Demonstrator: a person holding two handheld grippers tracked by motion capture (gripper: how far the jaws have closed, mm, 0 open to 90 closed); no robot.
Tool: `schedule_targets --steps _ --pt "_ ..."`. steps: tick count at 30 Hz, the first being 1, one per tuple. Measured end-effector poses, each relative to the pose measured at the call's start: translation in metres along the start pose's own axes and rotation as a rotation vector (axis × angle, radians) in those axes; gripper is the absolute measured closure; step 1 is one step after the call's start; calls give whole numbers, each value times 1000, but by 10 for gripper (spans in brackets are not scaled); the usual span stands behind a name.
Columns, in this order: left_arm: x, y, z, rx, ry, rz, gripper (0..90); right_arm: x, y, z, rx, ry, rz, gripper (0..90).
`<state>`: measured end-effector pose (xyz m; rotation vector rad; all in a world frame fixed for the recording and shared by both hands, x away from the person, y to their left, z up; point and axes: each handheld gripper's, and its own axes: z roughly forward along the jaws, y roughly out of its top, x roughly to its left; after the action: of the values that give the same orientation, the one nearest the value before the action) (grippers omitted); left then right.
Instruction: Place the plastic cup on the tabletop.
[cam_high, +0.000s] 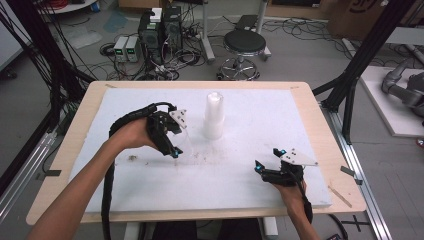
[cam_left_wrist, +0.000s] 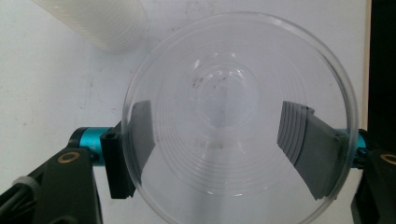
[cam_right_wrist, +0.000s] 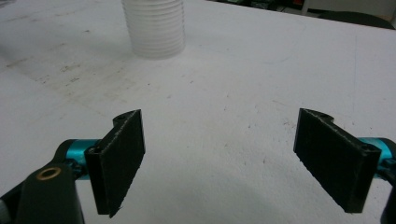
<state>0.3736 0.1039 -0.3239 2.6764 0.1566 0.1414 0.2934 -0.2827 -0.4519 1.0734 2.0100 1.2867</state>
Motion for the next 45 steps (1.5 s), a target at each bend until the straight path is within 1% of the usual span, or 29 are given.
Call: schedule_targets --steps 4,6,8,12,15,16,17,19,20,23,26,29,32,34,37,38,39,41,45 --pt "3 1 4 17 -2 -2 268 1 0 -1 -3 0 -6 161" --pt "5 1 7 26 3 -10 268 1 0 -1 -5 -3 -11 161" --pt "6 3 12 39 3 -8 269 1 0 -1 -6 -4 -10 161" --pt "8 6 22 46 -11 -16 269 1 0 -1 -5 -3 -7 161" --pt "8 7 32 73 -20 -29 268 1 0 -1 -4 -2 -13 161" --pt "9 7 36 85 -19 -19 268 1 0 -1 -6 -2 -14 161" --pt "7 8 39 96 -18 -29 268 1 0 -1 -7 -2 -13 161" --pt "7 10 43 109 -20 -24 268 1 0 -1 -5 0 -15 162" --pt "8 11 45 111 -20 -18 268 2 0 -1 -4 1 -14 161" --pt "6 12 49 128 -11 -26 269 1 0 -1 -5 1 -17 162" --pt "4 15 54 151 -9 -20 268 1 0 -1 -4 0 -17 162" --pt "3 18 58 174 -4 -3 269 1 0 -1 -5 0 -17 162" --pt "2 19 62 190 -1 -3 268 2 0 -1 -4 -1 -18 161" --pt "2 19 63 185 -3 -2 269 2 0 -1 -5 -3 -19 162" --pt "1 17 68 181 -11 -11 269 2 -1 -1 -6 -2 -18 161" --pt "1 17 68 166 -9 -13 267 2 -1 -1 -7 -2 -19 162" --pt "1 17 68 164 -8 -22 268 2 -1 -1 -6 -4 -21 162" --pt "1 16 68 158 -8 -25 268 2 -1 -1 -3 -2 -18 161" --pt "1 16 68 158 -7 -25 268 2 0 -1 -3 -2 -17 162"
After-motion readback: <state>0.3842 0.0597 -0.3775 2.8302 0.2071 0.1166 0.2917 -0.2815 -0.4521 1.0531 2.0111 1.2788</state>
